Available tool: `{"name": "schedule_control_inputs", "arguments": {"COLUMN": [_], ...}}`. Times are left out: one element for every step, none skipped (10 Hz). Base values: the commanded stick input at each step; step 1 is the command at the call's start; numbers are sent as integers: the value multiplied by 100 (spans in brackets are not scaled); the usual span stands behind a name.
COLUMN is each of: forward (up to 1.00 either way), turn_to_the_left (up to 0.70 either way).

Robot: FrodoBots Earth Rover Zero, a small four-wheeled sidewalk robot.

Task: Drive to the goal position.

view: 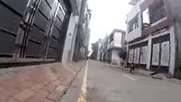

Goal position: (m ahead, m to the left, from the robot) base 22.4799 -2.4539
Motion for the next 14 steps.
{"name": "schedule_control_inputs", "arguments": {"forward": [48, 48, 48, 48, 48, 48, 48, 48, 48, 48, 48, 48, 48, 48], "turn_to_the_left": [0, 0, 0, 0, 0, 0, 0, 0, 0, 0, 0, -29, -41, -17]}}
